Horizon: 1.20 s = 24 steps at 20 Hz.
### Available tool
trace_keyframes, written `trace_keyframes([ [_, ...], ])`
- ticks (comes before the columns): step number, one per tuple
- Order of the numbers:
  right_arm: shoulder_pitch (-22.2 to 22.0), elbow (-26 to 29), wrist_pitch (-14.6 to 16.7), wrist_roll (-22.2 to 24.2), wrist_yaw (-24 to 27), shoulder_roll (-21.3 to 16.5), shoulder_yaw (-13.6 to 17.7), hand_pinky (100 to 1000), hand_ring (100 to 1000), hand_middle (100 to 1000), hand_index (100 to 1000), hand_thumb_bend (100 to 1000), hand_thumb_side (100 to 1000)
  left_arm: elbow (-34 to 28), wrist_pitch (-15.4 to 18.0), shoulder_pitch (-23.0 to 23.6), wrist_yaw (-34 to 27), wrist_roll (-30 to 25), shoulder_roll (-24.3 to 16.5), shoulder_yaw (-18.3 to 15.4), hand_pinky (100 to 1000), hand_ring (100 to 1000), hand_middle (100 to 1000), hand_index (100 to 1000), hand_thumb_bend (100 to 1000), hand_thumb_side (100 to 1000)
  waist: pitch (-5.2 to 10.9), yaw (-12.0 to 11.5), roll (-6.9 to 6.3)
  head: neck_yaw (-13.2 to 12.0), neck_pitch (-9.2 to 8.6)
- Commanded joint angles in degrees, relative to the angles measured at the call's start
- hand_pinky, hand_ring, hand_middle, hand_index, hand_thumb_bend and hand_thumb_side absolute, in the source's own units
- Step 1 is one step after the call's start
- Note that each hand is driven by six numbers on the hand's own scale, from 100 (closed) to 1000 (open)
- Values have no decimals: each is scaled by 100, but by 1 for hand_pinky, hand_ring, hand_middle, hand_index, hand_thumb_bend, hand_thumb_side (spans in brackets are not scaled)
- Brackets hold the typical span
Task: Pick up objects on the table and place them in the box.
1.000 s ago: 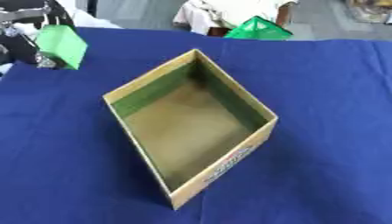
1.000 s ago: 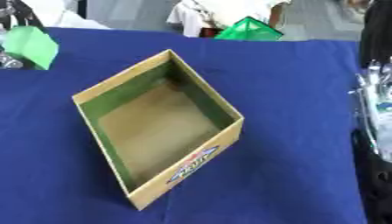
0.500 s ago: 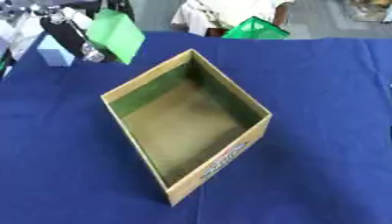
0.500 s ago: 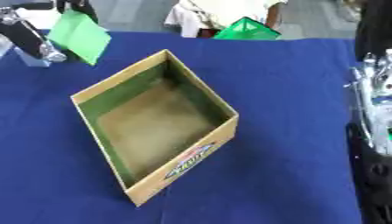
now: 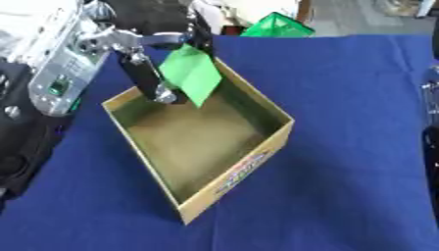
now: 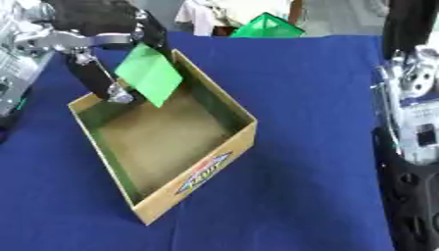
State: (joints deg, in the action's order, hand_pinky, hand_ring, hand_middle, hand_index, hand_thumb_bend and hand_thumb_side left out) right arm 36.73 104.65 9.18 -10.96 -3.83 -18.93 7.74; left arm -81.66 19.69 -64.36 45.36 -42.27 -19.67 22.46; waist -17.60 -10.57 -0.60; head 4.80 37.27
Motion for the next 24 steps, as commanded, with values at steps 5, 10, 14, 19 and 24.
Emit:
trace_keyframes([
  [5, 26, 140, -22, -27, 7, -64, 33, 824, 839, 622, 858, 196, 1000, 208, 92, 33, 174, 77, 193, 49, 537, 540, 581, 721, 165, 100, 140, 1, 7, -47, 15],
  [10, 14, 152, -30, -25, 23, -53, 40, 824, 839, 621, 857, 196, 1000, 251, 113, 167, 184, 50, 411, 129, 547, 550, 593, 744, 221, 110, 134, 9, 11, -56, 6],
  [14, 1, 162, -37, -25, 25, -50, 44, 824, 838, 621, 858, 196, 1000, 283, -56, 313, 212, 138, 524, 137, 570, 575, 613, 771, 257, 194, 133, 10, 2, -42, -1],
  [19, -26, 185, -49, -28, 32, -43, 51, 824, 837, 620, 858, 197, 1000, 278, -263, 415, 311, 222, 567, 146, 678, 709, 725, 855, 418, 455, 140, 7, -13, -25, -9],
  [24, -42, 201, -60, -32, 36, -38, 56, 824, 837, 620, 857, 197, 1000, 248, -339, 471, 618, 326, 542, 97, 766, 813, 804, 916, 620, 576, 145, 3, -17, -21, -21],
])
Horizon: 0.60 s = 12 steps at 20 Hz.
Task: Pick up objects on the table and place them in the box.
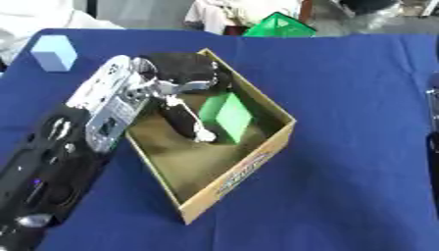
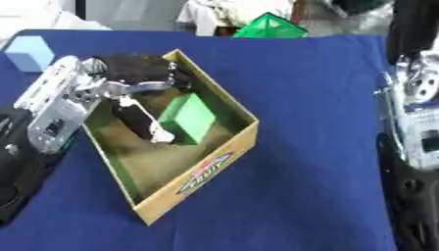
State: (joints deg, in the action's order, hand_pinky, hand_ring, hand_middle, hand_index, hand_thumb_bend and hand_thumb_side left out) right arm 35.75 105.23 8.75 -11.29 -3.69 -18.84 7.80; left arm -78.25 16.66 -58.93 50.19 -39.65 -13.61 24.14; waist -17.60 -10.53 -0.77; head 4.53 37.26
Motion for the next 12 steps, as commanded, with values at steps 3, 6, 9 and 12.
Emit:
trace_keyframes([
  [3, 50, 143, -19, -3, 24, -50, 56, 824, 837, 620, 857, 197, 1000, -107, -7, -68, 217, 141, -88, -103, 775, 827, 813, 922, 642, 580, 150, -1, 3, -2, -21],
  [6, 40, 147, -22, -10, 24, -46, 60, 825, 837, 621, 857, 197, 1000, -191, 53, -95, 186, 178, -135, -152, 786, 839, 818, 924, 635, 549, 158, -9, 2, -14, -26],
  [9, 36, 155, -22, -13, 22, -37, 61, 825, 837, 621, 857, 197, 1000, -264, 78, -115, 136, 177, -182, -195, 783, 839, 814, 922, 636, 521, 169, -6, 1, -22, -38],
  [12, 28, 162, -23, -24, 21, -34, 67, 824, 837, 621, 856, 198, 1000, -358, 46, -119, 9, 249, -245, -282, 768, 827, 799, 913, 562, 507, 179, 0, 0, -22, -55],
])
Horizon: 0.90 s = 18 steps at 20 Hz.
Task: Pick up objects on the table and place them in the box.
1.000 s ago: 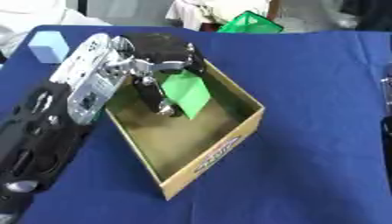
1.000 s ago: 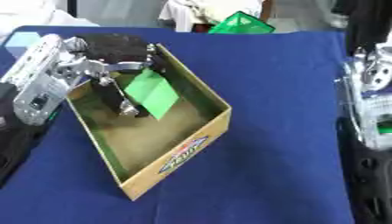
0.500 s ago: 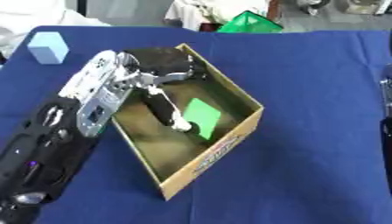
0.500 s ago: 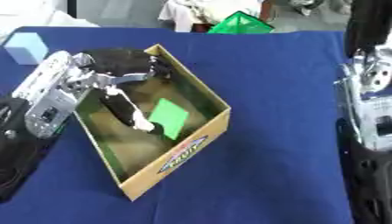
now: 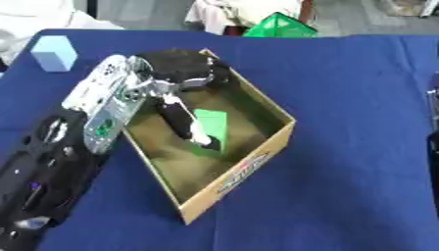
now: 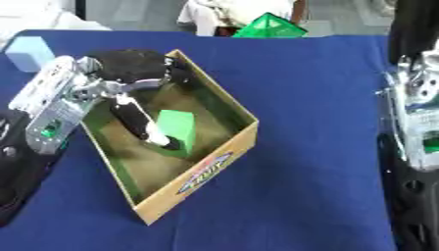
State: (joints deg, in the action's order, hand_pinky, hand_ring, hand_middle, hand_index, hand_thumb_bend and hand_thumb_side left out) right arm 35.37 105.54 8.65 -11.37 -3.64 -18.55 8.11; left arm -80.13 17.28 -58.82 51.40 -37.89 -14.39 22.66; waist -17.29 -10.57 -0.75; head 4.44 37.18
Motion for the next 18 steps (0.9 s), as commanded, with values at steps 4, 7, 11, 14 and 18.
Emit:
trace_keyframes([
  [4, 55, 138, -12, -42, 10, -78, 47, 824, 836, 621, 856, 199, 1000, -473, -141, -205, -264, 272, -451, -358, 770, 830, 794, 906, 536, 481, 152, 2, -15, 6, -45],
  [7, 48, 141, -12, -64, -4, -113, 62, 824, 836, 621, 853, 198, 1000, -621, -314, -299, -399, 404, -917, -647, 777, 836, 793, 899, 524, 459, 143, -7, -38, 52, -20],
  [11, 50, 142, -13, -84, -21, -165, 79, 824, 836, 622, 853, 198, 1000, -483, -545, -355, -567, 575, -1576, -1065, 782, 843, 783, 880, 527, 441, 118, -15, -64, 114, -2],
  [14, 80, 136, -7, -94, -33, -199, 87, 824, 837, 623, 853, 198, 1000, -145, -604, -345, -589, 722, -1968, -1285, 782, 847, 783, 876, 546, 439, 90, -9, -62, 160, -7],
  [18, 145, 112, 24, -115, -63, -251, 103, 824, 844, 629, 855, 205, 1000, 355, -563, -308, -453, 937, -2331, -1460, 791, 859, 793, 875, 571, 428, 48, 17, -38, 225, -30],
])
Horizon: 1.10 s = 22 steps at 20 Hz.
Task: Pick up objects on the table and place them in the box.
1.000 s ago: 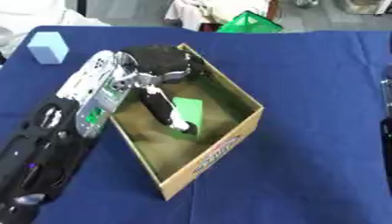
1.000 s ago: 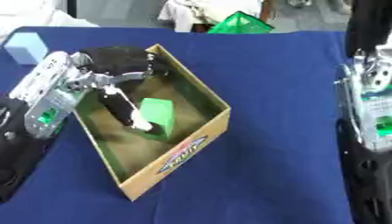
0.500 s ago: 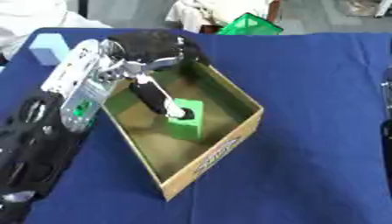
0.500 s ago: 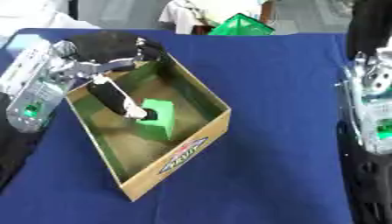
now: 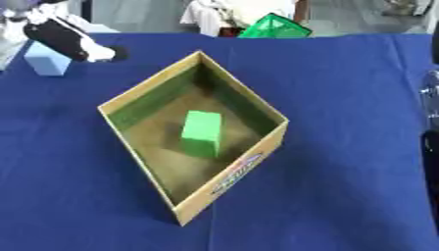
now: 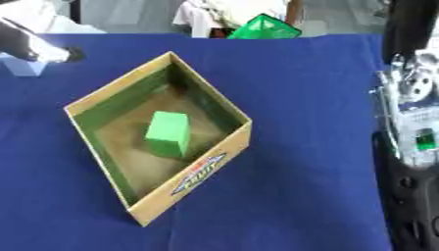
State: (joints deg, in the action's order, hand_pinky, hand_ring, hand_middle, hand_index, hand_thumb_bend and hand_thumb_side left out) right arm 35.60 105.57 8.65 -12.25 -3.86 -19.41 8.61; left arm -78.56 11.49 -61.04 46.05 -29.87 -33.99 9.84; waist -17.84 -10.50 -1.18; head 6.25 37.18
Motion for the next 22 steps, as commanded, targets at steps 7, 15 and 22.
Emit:
trace_keyframes([
  [7, 265, 50, 129, -91, -98, -288, 92, 827, 847, 634, 855, 215, 1000, 890, 219, -18, 434, 328, -823, -331, 799, 870, 804, 879, 626, 401, 23, 65, 67, 5, -102],
  [15, 415, -110, 151, -111, -190, -283, 98, 828, 844, 630, 855, 225, 1000, 1824, 368, -172, 914, 259, -955, -507, 801, 876, 821, 888, 685, 374, -58, 129, 143, -225, -273],
  [22, 497, -223, 174, -105, -218, -301, 97, 829, 841, 625, 854, 218, 1000, 2647, 559, -456, 1559, 307, -813, -783, 813, 886, 836, 897, 684, 272, -138, 237, 180, -426, -482],
])
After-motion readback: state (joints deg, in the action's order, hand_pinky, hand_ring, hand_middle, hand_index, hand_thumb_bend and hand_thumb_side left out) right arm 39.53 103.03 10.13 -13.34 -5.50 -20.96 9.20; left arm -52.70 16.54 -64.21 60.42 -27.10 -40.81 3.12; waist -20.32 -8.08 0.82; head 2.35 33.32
